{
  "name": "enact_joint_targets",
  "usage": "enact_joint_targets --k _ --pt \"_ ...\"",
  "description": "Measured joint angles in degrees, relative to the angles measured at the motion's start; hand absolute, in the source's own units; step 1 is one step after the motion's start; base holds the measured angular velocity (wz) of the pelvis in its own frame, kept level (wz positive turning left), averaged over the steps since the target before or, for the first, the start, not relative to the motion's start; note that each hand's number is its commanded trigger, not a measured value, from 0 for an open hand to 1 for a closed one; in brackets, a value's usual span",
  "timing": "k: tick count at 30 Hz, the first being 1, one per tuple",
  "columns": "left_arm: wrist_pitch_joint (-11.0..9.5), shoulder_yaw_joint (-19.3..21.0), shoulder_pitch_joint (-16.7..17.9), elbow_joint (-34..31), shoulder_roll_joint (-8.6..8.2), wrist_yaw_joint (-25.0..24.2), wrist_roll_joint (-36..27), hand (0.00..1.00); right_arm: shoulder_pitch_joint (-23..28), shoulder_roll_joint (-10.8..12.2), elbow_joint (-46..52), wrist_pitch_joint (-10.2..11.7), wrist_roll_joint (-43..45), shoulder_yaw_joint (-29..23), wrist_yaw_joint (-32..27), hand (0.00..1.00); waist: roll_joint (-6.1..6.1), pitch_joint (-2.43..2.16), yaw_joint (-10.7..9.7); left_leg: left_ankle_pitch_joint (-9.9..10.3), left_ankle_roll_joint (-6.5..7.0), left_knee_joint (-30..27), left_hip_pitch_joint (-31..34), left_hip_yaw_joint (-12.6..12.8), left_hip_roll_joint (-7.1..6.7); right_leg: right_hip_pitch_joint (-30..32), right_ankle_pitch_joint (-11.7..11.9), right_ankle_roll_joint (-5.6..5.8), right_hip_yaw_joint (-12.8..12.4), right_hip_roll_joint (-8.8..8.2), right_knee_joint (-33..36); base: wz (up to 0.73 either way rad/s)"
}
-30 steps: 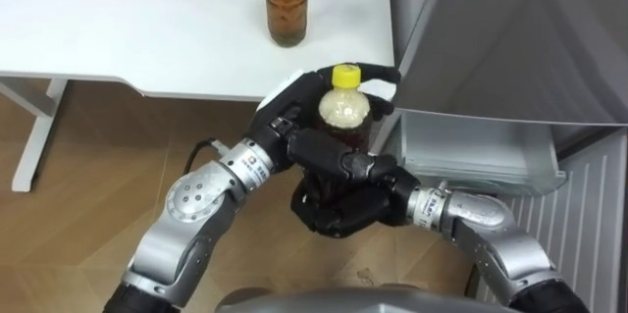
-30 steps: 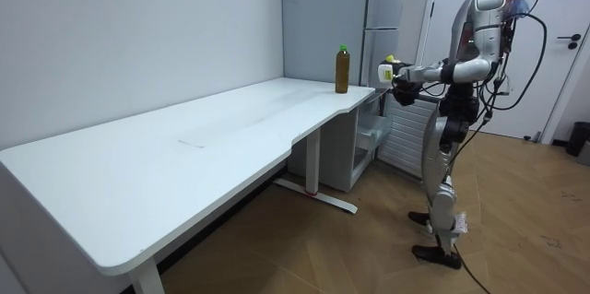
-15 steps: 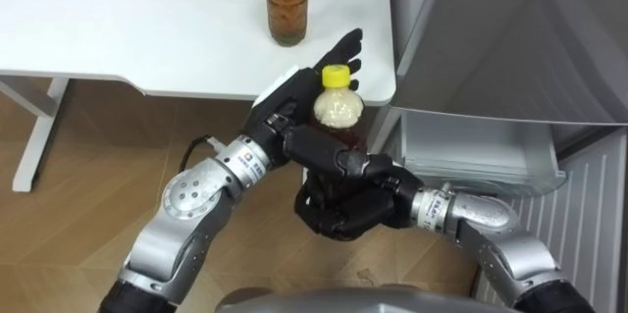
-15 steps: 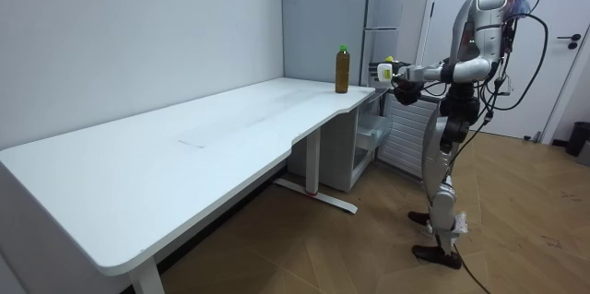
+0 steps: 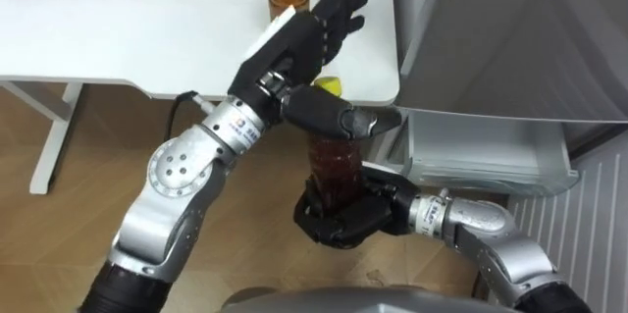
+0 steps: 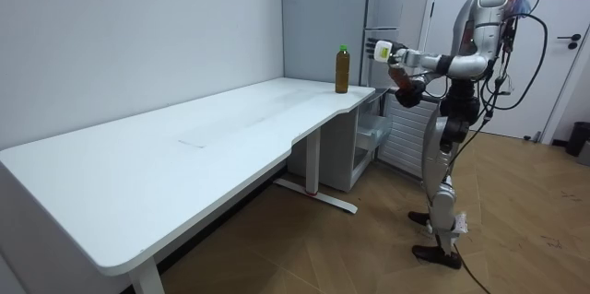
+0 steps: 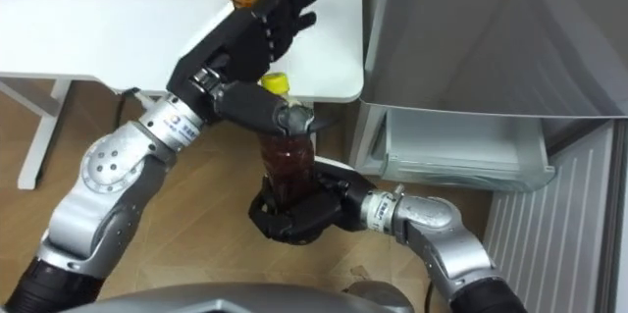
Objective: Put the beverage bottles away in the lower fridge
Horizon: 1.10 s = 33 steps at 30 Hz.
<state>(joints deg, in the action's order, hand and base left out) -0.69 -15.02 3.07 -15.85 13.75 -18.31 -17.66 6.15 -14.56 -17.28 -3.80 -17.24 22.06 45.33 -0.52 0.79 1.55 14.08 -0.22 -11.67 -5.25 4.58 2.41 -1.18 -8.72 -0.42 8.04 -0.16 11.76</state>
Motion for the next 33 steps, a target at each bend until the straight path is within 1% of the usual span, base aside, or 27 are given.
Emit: enact_joint_targets --k 2,4,6,8,10,11,13,15,18,19,20,21,22,23,25,27,28,29,30,31,33 --pt "-0.4 1.4 -0.4 -1.0 -0.05 0.4 -0.7 0.0 0.4 -0.3 0.0 0.0 0.0 0.0 0.0 1.0 0.01 0.01 0.2 0.0 0.0 0.0 0.0 0.0 -0.07 0.0 0.0 0.0 0.0 -0.06 0.0 0.0" --pt "-1.6 3.4 -0.5 -2.8 -0.35 1.4 -0.5 0.0 1.0 -0.2 0.0 0.0 1.2 -0.9 0.0 1.0 0.28 0.15 0.4 0.0 0.01 0.0 0.0 0.0 -0.11 0.0 0.0 0.01 0.0 -0.08 0.0 0.0" --pt "-2.3 4.5 -0.5 -3.9 -0.64 2.3 -0.6 0.0 1.3 -0.4 0.0 0.0 1.9 -1.1 -0.1 1.0 0.43 0.11 0.6 0.0 0.01 0.1 -0.1 0.0 -0.12 -0.1 0.0 0.02 -0.1 -0.07 -0.1 0.0" --pt "-2.4 6.0 -0.5 -5.8 -0.5 3.0 -0.6 0.0 1.7 -0.7 0.1 0.0 1.9 -1.6 -0.1 1.0 0.48 0.1 1.0 0.0 0.01 0.1 -0.1 0.0 -0.11 0.0 0.0 0.01 -0.2 -0.05 -0.1 -0.03" --pt "-4.2 8.3 -0.5 -7.0 -0.34 3.3 -0.1 0.0 2.1 -0.7 0.1 0.0 2.2 -3.0 0.0 1.0 0.42 0.09 1.5 0.0 0.0 0.1 -0.3 0.0 -0.07 -0.1 0.0 0.01 -0.2 0.0 -0.1 0.0" --pt "-4.6 8.7 -0.5 -7.0 -0.26 3.7 -0.1 0.0 2.2 -0.7 0.1 0.0 2.2 -3.4 0.0 1.0 0.42 0.09 1.7 0.0 0.0 0.1 -0.3 0.0 -0.04 -0.2 0.0 0.01 -0.2 0.02 -0.1 0.0" --pt "-4.8 10.4 -0.5 -7.1 -0.11 5.5 -0.1 0.0 2.3 -1.0 0.1 0.0 2.3 -4.4 0.0 1.0 0.35 0.1 2.2 0.0 0.0 0.1 -0.4 0.0 -0.01 -0.3 0.0 0.01 -0.2 0.04 -0.1 0.0" --pt "-4.8 11.1 -0.5 -7.1 0.44 7.5 -0.1 0.0 2.3 -1.3 0.2 0.0 2.6 -4.9 0.0 1.0 0.25 0.09 2.5 0.0 0.0 0.1 -0.4 0.0 -0.02 -0.3 0.0 0.01 -0.2 0.02 -0.1 0.0" --pt "-4.8 12.9 -0.5 -7.1 0.55 9.6 -0.2 0.0 3.1 -1.6 1.3 0.0 2.6 -5.8 -0.2 1.0 0.05 0.1 3.1 0.0 0.01 0.1 -0.5 -0.1 -0.01 -0.5 0.0 -0.01 0.0 0.01 -0.1 0.02" --pt "-4.8 14.1 -0.6 -7.1 0.58 10.8 -0.2 0.0 3.3 -1.8 1.5 0.0 2.6 -6.1 -0.2 1.0 -0.2 0.19 3.2 0.0 0.0 0.2 -0.6 -0.3 -0.02 -0.9 0.0 -0.01 0.1 -0.01 -0.2 0.04" --pt "-4.8 14.9 -0.6 -7.1 0.57 11.2 -0.2 0.0 3.4 -1.9 1.5 0.0 2.6 -6.2 -0.2 1.0 -0.34 0.14 3.3 0.0 0.0 0.3 -0.6 -0.3 -0.01 -0.9 0.0 -0.01 0.1 0.01 -0.2 0.0" --pt "-4.8 16.6 -0.6 -7.4 0.57 12.3 -0.2 0.0 3.6 -1.8 1.5 0.0 2.6 -6.9 -0.2 1.0 -0.66 0.2 3.5 0.0 0.0 0.4 -1.2 -0.2 0.01 -1.1 0.0 -0.01 0.1 0.03 -0.2 0.0" --pt "-4.9 18.1 -0.6 -7.8 0.53 13.5 -0.2 0.0 4.1 -1.6 1.5 0.0 2.6 -7.7 -0.3 1.0 -0.96 0.14 3.6 0.0 0.0 0.6 -1.5 -0.2 0.03 -1.4 0.0 -0.01 0.1 0.06 -0.2 0.0" --pt "-5.0 19.0 -0.6 -7.9 0.46 14.0 -0.3 0.0 4.4 -1.6 1.5 0.0 2.6 -8.0 -0.4 1.0 -1.07 0.14 3.7 0.0 0.0 0.6 -1.7 -0.3 0.03 -1.6 0.0 0.0 0.2 0.06 -0.2 0.0" --pt "-6.0 22.3 -0.6 -7.9 0.37 15.8 -0.4 0.0 4.7 -1.5 1.5 0.0 4.3 -8.5 -0.4 1.0 -1.35 0.06 4.2 0.0 0.0 0.9 -2.4 -0.3 0.09 -2.1 0.0 0.02 0.3 0.14 -0.2 -0.02" --pt "-6.4 24.6 -0.7 -7.8 0.23 16.9 -0.7 0.0 5.4 -1.4 1.5 0.0 5.0 -10.0 0.1 1.0 -1.35 0.06 5.2 0.0 0.0 0.9 -2.5 0.0 0.08 -2.0 0.0 0.01 -0.1 0.19 -0.3 -0.07" --pt "-6.7 26.2 -0.6 -7.8 0.03 18.2 -0.7 0.0 6.2 -1.2 1.5 0.0 5.5 -11.0 0.1 1.0 -1.31 0.06 5.4 0.0 0.0 0.9 -2.5 0.0 0.04 -1.9 0.0 0.01 -0.1 0.16 -0.2 -0.04" --pt "-7.0 26.9 -0.6 -7.8 -0.06 19.1 -0.7 0.0 6.5 -1.2 1.5 0.0 5.9 -11.5 0.1 1.0 -1.28 0.05 5.8 0.0 0.0 0.9 -2.5 0.0 0.04 -1.9 0.0 0.01 -0.1 0.15 -0.2 0.0" --pt "-7.4 28.1 -0.6 -7.8 -0.2 20.7 -0.7 0.0 7.1 -1.1 1.5 0.0 6.2 -12.2 0.1 1.0 -1.21 0.01 6.5 0.0 0.0 0.9 -2.5 0.0 0.03 -1.9 0.0 0.01 -0.1 0.15 -0.2 0.0" --pt "-8.2 29.0 -0.6 -7.6 -0.29 22.4 -0.5 0.0 7.6 -1.1 1.5 0.0 6.2 -12.6 0.0 1.0 -1.1 -0.05 6.6 0.0 0.0 0.9 -2.5 0.0 0.03 -1.9 0.0 0.01 0.0 0.15 -0.3 0.0" --pt "-9.5 30.6 -0.2 -6.6 -0.31 24.4 -0.2 0.0 7.8 -1.1 1.5 0.0 6.3 -12.8 -0.1 1.0 -1.06 -0.09 7.3 0.0 0.0 1.0 -2.5 0.0 0.03 -2.0 0.0 0.01 -0.1 0.16 -0.4 0.0"
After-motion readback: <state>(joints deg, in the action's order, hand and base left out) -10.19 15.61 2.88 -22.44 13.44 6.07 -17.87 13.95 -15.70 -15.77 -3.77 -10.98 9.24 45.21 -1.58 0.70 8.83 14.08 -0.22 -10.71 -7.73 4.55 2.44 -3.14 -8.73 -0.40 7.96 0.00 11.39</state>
